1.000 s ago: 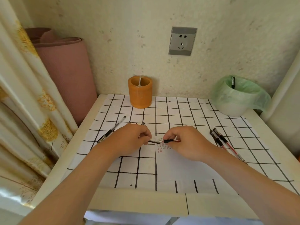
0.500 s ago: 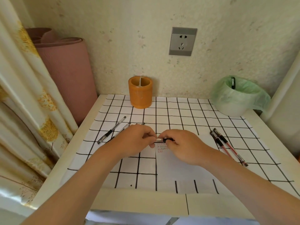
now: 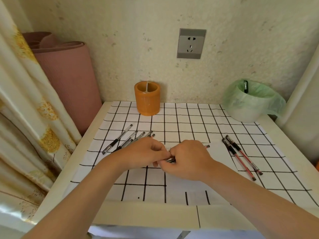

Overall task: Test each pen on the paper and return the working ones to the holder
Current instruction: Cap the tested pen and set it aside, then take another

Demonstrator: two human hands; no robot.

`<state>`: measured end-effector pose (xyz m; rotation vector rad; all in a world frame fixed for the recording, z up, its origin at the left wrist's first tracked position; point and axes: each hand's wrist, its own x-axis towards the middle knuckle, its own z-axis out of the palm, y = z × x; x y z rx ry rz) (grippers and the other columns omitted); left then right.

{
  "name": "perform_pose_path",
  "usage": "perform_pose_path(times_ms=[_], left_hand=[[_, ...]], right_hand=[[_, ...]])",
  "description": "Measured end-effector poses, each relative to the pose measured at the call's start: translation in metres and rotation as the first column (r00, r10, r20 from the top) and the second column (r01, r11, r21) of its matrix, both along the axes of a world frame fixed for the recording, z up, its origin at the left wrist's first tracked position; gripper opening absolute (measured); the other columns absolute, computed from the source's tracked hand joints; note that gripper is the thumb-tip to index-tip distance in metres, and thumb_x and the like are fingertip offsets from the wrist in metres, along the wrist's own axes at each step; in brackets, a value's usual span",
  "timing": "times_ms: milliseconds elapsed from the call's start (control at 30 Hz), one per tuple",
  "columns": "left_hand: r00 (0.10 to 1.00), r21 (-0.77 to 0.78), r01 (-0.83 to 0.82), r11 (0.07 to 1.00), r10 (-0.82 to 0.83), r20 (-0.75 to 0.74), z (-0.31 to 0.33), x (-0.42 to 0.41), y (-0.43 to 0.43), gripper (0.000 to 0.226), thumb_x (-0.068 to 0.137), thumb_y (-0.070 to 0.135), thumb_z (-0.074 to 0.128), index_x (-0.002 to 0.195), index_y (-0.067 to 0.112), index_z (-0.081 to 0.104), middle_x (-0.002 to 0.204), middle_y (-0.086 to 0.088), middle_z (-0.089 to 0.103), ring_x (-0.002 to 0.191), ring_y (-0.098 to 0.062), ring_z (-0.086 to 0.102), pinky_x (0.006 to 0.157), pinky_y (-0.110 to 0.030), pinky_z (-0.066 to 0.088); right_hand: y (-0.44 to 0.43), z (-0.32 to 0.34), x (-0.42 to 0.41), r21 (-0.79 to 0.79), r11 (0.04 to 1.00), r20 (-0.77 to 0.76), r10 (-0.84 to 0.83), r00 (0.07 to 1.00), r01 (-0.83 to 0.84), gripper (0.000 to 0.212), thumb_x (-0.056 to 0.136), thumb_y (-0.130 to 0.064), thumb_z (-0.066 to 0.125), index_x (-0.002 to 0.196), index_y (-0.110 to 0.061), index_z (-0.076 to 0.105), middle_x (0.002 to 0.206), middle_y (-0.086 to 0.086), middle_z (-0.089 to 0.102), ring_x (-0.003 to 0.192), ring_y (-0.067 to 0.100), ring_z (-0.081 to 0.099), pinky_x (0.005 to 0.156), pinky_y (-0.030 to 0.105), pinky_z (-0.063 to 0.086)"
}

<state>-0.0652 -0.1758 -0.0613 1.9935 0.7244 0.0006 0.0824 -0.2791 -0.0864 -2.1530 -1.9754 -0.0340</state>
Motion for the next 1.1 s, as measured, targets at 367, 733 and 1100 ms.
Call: perform_pose_path(times_ms=[367, 733, 1100], left_hand=[[0.958, 0.295, -0.28, 0.913, 0.245, 0.149, -0.002, 0.022, 0.01, 0.021, 0.094, 0.037, 0.063, 0.079, 0.025, 0.072, 0.057, 0.014, 0.057, 0.053, 0.0, 0.05, 0.055, -0.019, 0.036], [0.988, 0.343, -0.102, 0.934, 0.056, 0.143, -0.031, 0.075, -0.024, 0.025, 0.095, 0.033, 0.062, 0.12, 0.037, 0.06, 0.107, 0.017, 0.062, 0.089, -0.005, 0.059, 0.072, -0.022, 0.051], [0.974, 0.593, 0.225, 0.773, -0.174, -0.143, -0.042, 0.094, -0.041, 0.057, 0.082, 0.058, 0.068, 0.134, 0.041, 0.052, 0.125, 0.014, 0.044, 0.12, -0.01, 0.035, 0.104, -0.034, 0.037]], right_hand=[[-0.01, -0.002, 0.03, 0.031, 1.0, -0.433, 0.01, 0.901, 0.004, 0.029, 0.093, -0.011, 0.061, 0.119, -0.023, 0.058, 0.105, -0.005, 0.049, 0.086, 0.012, 0.055, 0.079, 0.027, 0.049], [-0.055, 0.012, 0.112, -0.025, 0.888, -0.338, -0.44, 0.832, 0.459, 0.032, 0.09, -0.02, 0.061, 0.12, -0.027, 0.066, 0.093, -0.006, 0.07, 0.083, 0.017, 0.063, 0.071, 0.03, 0.052], [-0.079, -0.008, 0.165, -0.198, 0.789, -0.065, -0.602, 0.795, 0.581, 0.024, 0.098, -0.029, 0.044, 0.089, -0.016, 0.062, 0.096, 0.006, 0.064, 0.083, 0.024, 0.06, 0.06, 0.029, 0.04]])
